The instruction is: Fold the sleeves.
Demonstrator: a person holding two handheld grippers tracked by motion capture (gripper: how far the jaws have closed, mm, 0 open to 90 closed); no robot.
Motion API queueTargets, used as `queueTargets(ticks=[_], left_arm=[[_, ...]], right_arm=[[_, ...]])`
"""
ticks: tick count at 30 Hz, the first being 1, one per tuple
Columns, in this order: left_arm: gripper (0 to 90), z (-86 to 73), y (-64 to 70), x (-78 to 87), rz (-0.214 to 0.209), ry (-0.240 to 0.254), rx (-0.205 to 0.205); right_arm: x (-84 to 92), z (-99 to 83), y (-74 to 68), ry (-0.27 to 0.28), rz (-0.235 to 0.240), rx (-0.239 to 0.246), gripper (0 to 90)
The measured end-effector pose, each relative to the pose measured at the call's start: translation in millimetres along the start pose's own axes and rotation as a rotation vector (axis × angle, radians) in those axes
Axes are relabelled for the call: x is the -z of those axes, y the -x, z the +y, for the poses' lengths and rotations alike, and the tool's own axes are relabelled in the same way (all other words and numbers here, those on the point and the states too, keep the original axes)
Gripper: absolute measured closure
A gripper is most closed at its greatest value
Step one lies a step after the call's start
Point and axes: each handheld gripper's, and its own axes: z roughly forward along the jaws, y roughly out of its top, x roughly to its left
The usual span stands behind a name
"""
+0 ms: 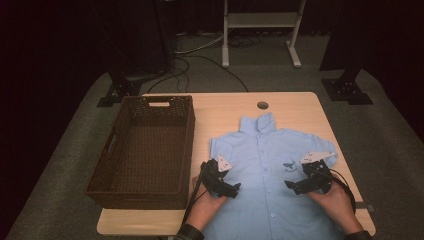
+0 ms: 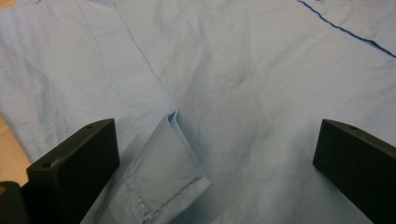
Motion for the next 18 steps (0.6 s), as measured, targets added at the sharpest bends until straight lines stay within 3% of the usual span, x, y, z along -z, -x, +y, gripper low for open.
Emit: queueTargets(ticks=[6, 18], left_arm=[[0.0, -0.1, 0.0, 0.1, 0.000, 0.001, 0.002], [0.0, -7.0, -8.3, 7.1, 0.002, 0.000, 0.002]], right_arm=[[9.9, 7.6, 5.6, 0.017, -0.009, 0.018, 6.9], [18.6, 14.9, 24.2, 0.041, -0.030, -0.012, 6.9]])
